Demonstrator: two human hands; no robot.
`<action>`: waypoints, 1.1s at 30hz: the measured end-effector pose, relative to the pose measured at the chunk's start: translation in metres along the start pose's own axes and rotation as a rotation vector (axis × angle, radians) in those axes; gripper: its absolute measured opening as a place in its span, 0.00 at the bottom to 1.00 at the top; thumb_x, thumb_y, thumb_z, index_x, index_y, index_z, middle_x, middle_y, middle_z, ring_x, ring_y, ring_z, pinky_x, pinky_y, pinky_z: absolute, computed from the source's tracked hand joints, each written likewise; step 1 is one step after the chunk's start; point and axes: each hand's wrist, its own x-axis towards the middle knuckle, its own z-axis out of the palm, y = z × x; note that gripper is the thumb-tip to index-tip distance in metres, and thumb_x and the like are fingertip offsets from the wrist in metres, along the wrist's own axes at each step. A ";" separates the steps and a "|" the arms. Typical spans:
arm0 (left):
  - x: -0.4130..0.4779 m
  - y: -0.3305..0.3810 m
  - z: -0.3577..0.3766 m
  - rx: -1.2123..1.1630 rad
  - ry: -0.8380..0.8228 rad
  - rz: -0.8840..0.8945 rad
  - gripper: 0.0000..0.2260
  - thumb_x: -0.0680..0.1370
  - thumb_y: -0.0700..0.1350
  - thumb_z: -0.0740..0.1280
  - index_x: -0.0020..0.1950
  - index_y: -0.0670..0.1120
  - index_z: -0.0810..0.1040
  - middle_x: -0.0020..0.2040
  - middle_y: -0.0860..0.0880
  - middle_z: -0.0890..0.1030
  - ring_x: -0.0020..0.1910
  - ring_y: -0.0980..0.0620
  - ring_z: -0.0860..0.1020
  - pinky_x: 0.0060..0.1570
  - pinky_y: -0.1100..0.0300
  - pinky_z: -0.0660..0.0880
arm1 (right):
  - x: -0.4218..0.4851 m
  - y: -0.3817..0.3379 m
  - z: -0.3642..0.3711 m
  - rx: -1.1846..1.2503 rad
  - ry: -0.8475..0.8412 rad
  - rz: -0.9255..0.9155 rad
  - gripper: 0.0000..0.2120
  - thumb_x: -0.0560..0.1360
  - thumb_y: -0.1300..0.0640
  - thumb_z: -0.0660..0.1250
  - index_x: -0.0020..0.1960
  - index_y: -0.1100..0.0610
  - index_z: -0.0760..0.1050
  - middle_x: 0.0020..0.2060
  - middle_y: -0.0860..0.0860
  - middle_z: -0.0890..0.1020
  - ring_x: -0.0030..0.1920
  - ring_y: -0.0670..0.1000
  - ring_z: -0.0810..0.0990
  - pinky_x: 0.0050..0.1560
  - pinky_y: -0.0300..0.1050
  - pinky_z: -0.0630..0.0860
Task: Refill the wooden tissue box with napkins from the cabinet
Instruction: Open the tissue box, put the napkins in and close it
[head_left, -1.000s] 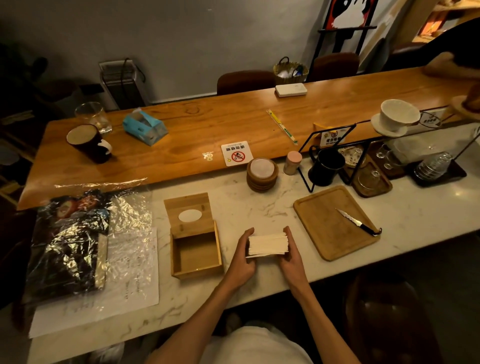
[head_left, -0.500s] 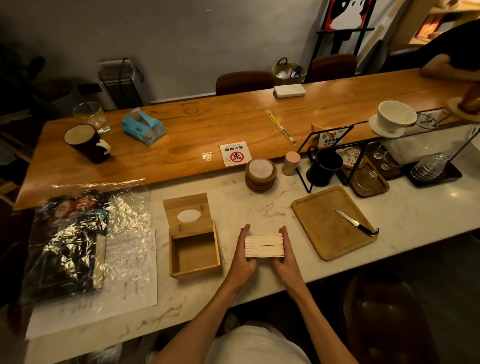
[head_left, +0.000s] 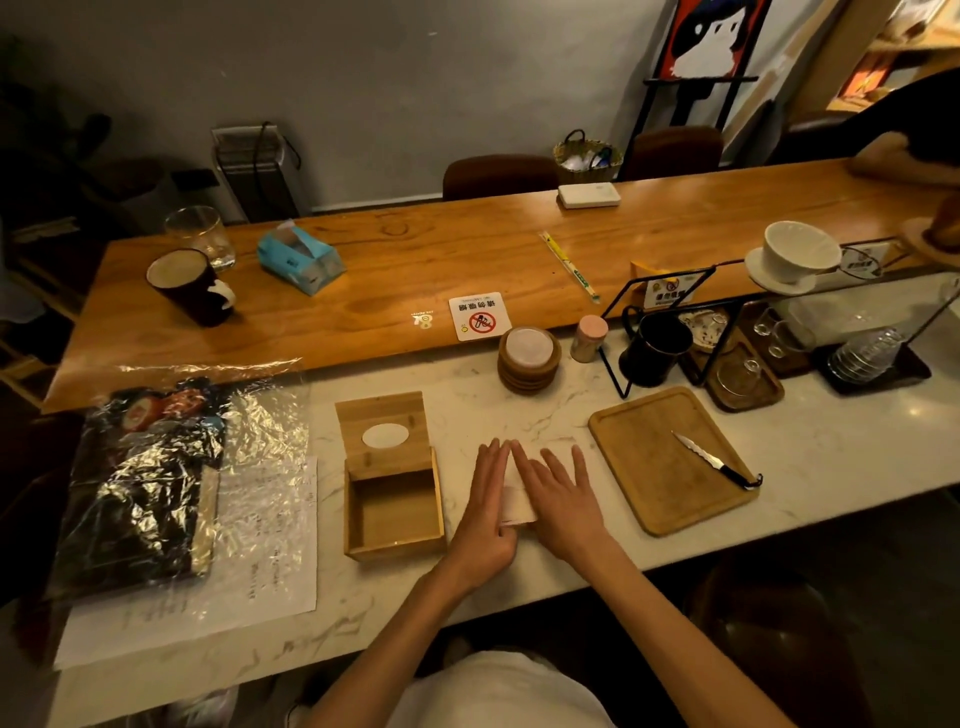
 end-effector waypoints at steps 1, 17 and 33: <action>-0.006 0.009 -0.014 0.025 0.062 0.032 0.42 0.71 0.28 0.59 0.78 0.58 0.51 0.80 0.58 0.49 0.78 0.61 0.44 0.75 0.64 0.47 | 0.004 0.001 -0.002 -0.012 -0.045 -0.014 0.48 0.73 0.53 0.67 0.79 0.52 0.37 0.70 0.53 0.72 0.74 0.57 0.63 0.76 0.59 0.46; -0.056 -0.065 -0.119 -0.448 0.416 -0.387 0.20 0.84 0.51 0.54 0.77 0.56 0.60 0.75 0.57 0.63 0.74 0.55 0.61 0.74 0.53 0.61 | 0.018 0.035 -0.019 1.979 -0.526 0.439 0.42 0.58 0.55 0.84 0.68 0.61 0.70 0.57 0.60 0.82 0.54 0.58 0.83 0.50 0.54 0.82; -0.055 -0.089 -0.108 -0.959 0.530 -0.395 0.24 0.82 0.35 0.56 0.76 0.51 0.62 0.72 0.51 0.69 0.71 0.49 0.69 0.65 0.45 0.72 | 0.048 -0.048 -0.109 1.306 -0.365 0.045 0.23 0.76 0.57 0.68 0.69 0.51 0.67 0.59 0.52 0.79 0.55 0.50 0.81 0.50 0.42 0.80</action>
